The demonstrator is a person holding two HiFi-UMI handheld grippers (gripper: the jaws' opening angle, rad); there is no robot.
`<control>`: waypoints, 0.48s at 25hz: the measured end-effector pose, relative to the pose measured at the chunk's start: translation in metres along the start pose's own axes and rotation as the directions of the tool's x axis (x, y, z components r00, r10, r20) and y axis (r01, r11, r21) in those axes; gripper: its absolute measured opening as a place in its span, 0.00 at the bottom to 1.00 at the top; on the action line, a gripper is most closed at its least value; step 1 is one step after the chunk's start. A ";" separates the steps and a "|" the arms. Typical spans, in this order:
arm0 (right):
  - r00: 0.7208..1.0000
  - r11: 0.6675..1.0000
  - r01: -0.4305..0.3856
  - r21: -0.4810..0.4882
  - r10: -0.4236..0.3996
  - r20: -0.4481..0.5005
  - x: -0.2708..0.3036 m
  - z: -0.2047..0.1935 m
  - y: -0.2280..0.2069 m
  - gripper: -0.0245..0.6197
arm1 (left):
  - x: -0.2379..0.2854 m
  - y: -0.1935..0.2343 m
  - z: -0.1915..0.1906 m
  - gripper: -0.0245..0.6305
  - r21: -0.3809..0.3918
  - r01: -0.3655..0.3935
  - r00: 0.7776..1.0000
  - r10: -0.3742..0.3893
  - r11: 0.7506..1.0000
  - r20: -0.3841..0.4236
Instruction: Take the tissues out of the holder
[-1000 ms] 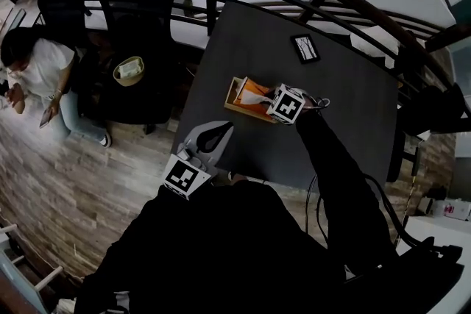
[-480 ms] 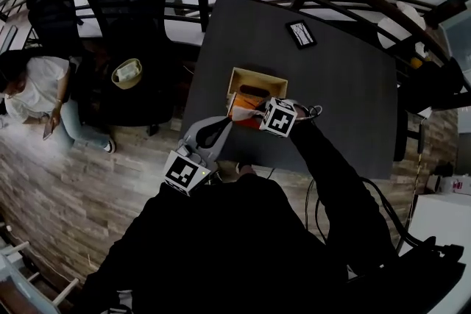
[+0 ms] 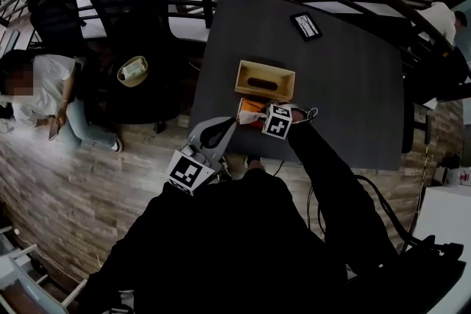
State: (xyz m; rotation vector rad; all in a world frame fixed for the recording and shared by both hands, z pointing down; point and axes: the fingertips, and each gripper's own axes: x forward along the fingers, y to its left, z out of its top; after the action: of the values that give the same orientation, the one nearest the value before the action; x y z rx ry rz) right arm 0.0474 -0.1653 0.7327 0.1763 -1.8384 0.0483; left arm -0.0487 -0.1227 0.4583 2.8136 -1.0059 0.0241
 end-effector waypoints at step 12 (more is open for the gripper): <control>1.000 0.997 0.019 0.075 -0.019 0.006 0.029 -0.014 0.004 0.36 | -0.008 0.004 -0.006 0.01 0.000 0.028 1.000 -0.028 1.000 -0.013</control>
State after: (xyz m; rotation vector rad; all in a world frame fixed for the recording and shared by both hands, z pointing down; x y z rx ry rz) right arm 0.0522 -0.1627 0.7644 0.2471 -1.8429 0.1040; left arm -0.0571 -0.1203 0.4641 2.8232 -0.9638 0.0395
